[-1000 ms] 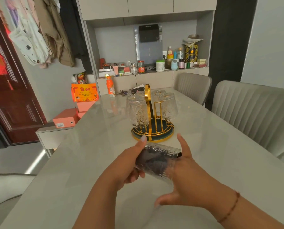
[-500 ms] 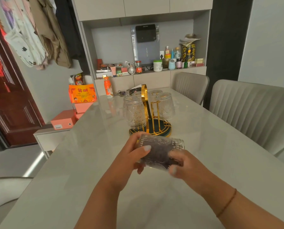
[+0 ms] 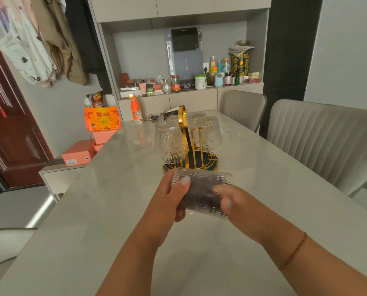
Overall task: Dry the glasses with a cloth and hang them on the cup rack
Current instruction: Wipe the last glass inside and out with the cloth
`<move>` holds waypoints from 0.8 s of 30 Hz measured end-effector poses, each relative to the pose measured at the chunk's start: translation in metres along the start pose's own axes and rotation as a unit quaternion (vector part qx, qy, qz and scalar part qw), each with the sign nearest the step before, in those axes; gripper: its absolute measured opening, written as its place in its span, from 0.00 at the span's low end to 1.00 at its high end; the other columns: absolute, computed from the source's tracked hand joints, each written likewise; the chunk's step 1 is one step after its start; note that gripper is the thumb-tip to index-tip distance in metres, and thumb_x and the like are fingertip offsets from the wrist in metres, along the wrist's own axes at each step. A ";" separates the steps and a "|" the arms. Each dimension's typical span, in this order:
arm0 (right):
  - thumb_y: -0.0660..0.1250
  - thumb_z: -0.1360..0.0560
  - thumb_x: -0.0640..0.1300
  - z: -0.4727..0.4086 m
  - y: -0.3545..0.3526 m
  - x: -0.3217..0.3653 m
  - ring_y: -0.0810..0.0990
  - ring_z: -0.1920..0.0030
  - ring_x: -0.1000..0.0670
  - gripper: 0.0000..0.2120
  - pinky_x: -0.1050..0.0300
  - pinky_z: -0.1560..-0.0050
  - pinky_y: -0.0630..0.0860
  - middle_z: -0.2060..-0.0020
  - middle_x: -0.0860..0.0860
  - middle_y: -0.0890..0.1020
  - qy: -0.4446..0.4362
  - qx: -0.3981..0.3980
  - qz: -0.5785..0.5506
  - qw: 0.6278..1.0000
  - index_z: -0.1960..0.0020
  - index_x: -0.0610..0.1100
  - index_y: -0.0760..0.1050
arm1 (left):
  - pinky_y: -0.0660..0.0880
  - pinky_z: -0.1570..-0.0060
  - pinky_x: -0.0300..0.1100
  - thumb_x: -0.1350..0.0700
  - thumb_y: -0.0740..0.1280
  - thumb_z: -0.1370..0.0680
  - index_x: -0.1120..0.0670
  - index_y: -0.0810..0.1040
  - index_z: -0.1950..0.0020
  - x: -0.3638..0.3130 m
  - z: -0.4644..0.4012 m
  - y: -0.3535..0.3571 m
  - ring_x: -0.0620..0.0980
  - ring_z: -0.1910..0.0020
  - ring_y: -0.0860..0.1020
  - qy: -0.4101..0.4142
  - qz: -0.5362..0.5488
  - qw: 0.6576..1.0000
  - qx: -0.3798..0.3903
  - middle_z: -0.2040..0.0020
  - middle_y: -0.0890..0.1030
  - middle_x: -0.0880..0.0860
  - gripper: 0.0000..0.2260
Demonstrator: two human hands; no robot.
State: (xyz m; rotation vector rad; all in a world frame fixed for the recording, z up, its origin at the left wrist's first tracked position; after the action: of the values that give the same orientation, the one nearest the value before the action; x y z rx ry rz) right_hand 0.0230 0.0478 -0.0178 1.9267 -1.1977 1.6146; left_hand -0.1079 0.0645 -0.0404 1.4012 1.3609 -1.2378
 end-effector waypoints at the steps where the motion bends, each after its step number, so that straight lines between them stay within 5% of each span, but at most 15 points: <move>1: 0.69 0.35 0.66 -0.002 -0.004 -0.002 0.80 0.42 0.54 0.33 0.59 0.39 0.74 0.42 0.37 0.79 -0.007 0.001 -0.042 0.999 0.41 0.41 0.77 | 0.70 0.69 0.36 0.38 0.64 0.28 0.41 0.76 0.45 -0.001 0.000 0.002 0.44 0.68 0.71 0.020 -0.011 1.000 0.013 0.59 0.79 0.47 0.15; 3: 0.67 0.34 0.68 -0.001 -0.008 -0.011 0.74 0.35 0.36 0.43 0.36 0.31 0.65 0.38 0.32 0.75 -0.016 -0.014 -0.087 0.996 0.35 0.33 0.72 | 0.75 0.62 0.39 0.38 0.65 0.29 0.37 0.74 0.41 -0.001 0.001 0.006 0.47 0.60 0.76 0.029 -0.027 0.998 0.048 0.52 0.81 0.46 0.17; 7: 0.68 0.42 0.75 0.000 -0.021 -0.029 0.76 0.42 0.32 0.44 0.31 0.37 0.68 0.47 0.32 0.80 0.020 -0.069 -0.009 0.997 0.44 0.39 0.79 | 0.75 0.44 0.36 0.37 0.73 0.34 0.27 0.64 0.34 -0.005 0.000 -0.001 0.33 0.39 0.74 0.057 -0.136 0.989 0.010 0.36 0.73 0.36 0.32; 9: 0.67 0.46 0.78 -0.001 -0.025 -0.030 0.82 0.49 0.42 0.41 0.41 0.46 0.77 0.54 0.41 0.84 0.022 -0.083 0.054 0.995 0.51 0.45 0.82 | 0.63 0.33 0.35 0.37 0.78 0.40 0.30 0.58 0.29 -0.015 0.004 -0.005 0.31 0.30 0.62 0.145 -0.317 0.937 -0.039 0.29 0.64 0.33 0.44; 11: 0.69 0.46 0.76 -0.001 -0.022 -0.024 0.83 0.57 0.56 0.34 0.61 0.56 0.78 0.60 0.53 0.85 -0.006 -0.090 0.097 0.991 0.55 0.49 0.83 | 0.55 0.27 0.44 0.37 0.78 0.40 0.35 0.58 0.27 -0.015 0.005 0.008 0.40 0.26 0.59 0.227 -0.471 0.852 -0.030 0.27 0.65 0.39 0.46; 13: 0.72 0.45 0.72 -0.003 -0.017 -0.027 0.83 0.55 0.55 0.34 0.59 0.54 0.79 0.58 0.52 0.85 -0.002 -0.076 0.107 0.991 0.53 0.46 0.83 | 0.56 0.26 0.52 0.40 0.77 0.38 0.41 0.64 0.28 -0.011 0.004 0.019 0.45 0.31 0.68 0.267 -0.545 0.793 -0.047 0.32 0.74 0.44 0.41; 15: 0.75 0.45 0.68 -0.003 -0.015 -0.027 0.84 0.54 0.55 0.29 0.60 0.56 0.80 0.57 0.55 0.86 0.008 -0.067 0.088 0.994 0.52 0.49 0.82 | 0.57 0.29 0.53 0.41 0.78 0.39 0.46 0.71 0.33 -0.011 0.001 0.019 0.46 0.40 0.76 0.263 -0.574 0.771 -0.084 0.41 0.81 0.45 0.37; 18: 0.76 0.45 0.63 -0.001 -0.018 -0.016 0.84 0.56 0.59 0.21 0.68 0.59 0.77 0.60 0.61 0.85 -0.011 -0.083 0.060 0.995 0.56 0.55 0.82 | 0.55 0.28 0.53 0.44 0.79 0.42 0.46 0.73 0.35 -0.015 0.001 0.012 0.45 0.42 0.77 0.260 -0.569 0.771 -0.119 0.43 0.82 0.44 0.37; 24: 0.70 0.39 0.70 0.005 -0.037 -0.013 0.84 0.53 0.54 0.28 0.62 0.55 0.77 0.57 0.53 0.86 -0.033 -0.185 -0.015 0.982 0.51 0.49 0.82 | 0.56 0.26 0.58 0.51 0.81 0.45 0.46 0.73 0.33 -0.019 0.003 0.000 0.50 0.41 0.79 0.225 -0.573 0.772 -0.162 0.42 0.82 0.47 0.40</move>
State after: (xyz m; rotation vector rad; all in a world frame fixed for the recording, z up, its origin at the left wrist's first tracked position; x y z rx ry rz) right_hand 0.0546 0.0703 -0.0220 1.7580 -1.3758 1.2158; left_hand -0.1068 0.0574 -0.0227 0.5169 2.8394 -1.2471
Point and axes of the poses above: each hand's wrist, its own z-axis away from the middle knuckle, its own y-axis out of the palm, x = y × z, the point moved 6 cm from there along -z, towards the middle knuckle
